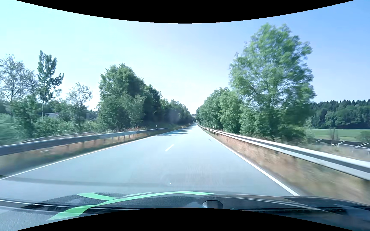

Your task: Follow the waypoints while adhering to traffic rules and regulations

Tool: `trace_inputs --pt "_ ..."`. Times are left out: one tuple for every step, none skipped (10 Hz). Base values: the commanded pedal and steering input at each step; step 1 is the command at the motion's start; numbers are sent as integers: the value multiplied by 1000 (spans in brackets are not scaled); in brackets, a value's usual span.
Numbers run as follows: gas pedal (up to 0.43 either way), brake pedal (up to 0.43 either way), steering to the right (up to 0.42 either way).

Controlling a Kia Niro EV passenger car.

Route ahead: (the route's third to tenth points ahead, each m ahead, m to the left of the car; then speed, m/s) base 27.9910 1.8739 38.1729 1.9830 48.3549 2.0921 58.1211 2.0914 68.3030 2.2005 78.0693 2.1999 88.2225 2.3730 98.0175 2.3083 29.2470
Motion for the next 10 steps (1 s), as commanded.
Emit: trace_inputs --pt "177 0 -5" --pt "189 0 -4" --pt "197 0 -4" --pt "220 0 -2" --pt "240 0 0" --pt "248 0 0" --pt "248 0 0" --pt "228 0 0" --pt "189 0 0" --pt "177 0 0"
